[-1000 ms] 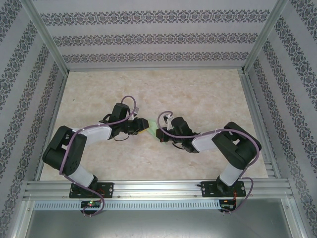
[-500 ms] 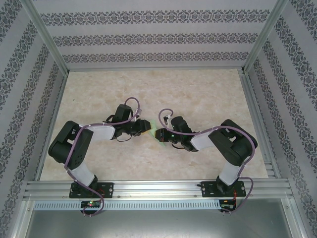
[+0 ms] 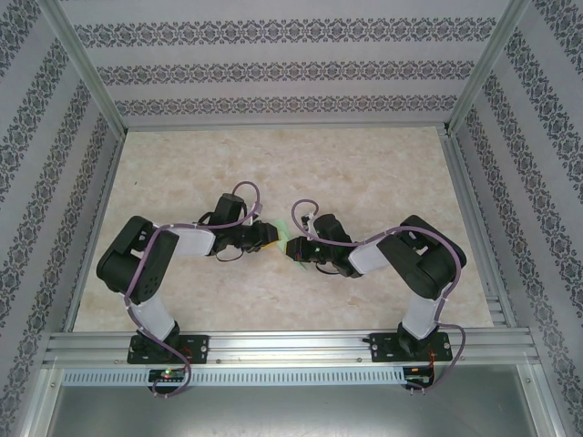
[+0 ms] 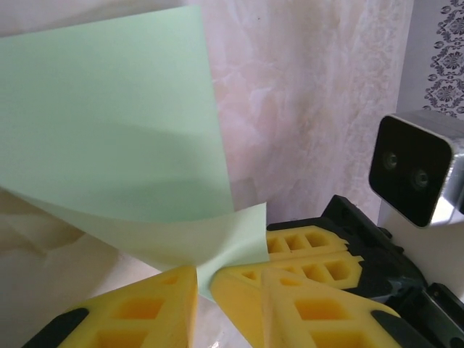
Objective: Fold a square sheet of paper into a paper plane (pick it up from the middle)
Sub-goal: Fold the wing for the fifth time at the center of the table.
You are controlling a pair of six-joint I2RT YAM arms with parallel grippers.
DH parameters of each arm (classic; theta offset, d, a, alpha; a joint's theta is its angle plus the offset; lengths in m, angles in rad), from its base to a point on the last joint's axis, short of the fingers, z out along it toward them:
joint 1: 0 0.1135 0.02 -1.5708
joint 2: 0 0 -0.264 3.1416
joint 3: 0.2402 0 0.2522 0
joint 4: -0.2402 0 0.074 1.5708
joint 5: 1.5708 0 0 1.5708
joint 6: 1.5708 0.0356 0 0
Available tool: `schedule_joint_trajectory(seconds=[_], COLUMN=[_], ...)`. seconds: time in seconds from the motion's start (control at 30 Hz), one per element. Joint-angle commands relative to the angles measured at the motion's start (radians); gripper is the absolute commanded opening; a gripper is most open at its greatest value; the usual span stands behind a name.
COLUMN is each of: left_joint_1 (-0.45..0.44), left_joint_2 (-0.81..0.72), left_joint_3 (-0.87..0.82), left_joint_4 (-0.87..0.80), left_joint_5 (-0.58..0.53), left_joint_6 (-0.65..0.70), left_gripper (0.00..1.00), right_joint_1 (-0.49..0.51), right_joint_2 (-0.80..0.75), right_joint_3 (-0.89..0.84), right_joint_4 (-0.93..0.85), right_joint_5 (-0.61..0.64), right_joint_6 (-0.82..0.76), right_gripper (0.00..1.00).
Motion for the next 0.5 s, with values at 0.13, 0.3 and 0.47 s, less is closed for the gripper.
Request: schedule_joint_trajectory(seconds=[0.13,0.3,0.47], left_joint_1=[-0.02,-0.021,-0.022], left_joint_2=[0.037,0.054,0.072], left_joint_3=[0.036,0.044,0.054], left_joint_4=[0.061,0.063,0.066], left_joint_5=[0.034,0.037,0.036], left_joint_6=[0.013,0.016,0.018], left_gripper=[0.29,0.28,0.27], right_joint_1=[-0.018,-0.02,-0.02], right_joint_2=[0.017,0.022,0.031], right_joint_3=[0.017,0.015,0.014], right_joint_4=[-0.003,-0.001,-0.004], right_joint_5=[-0.018,-0.019,-0.024], right_joint_6=[0.015,0.017,0.019], right_gripper=[0.0,0.0,0.0])
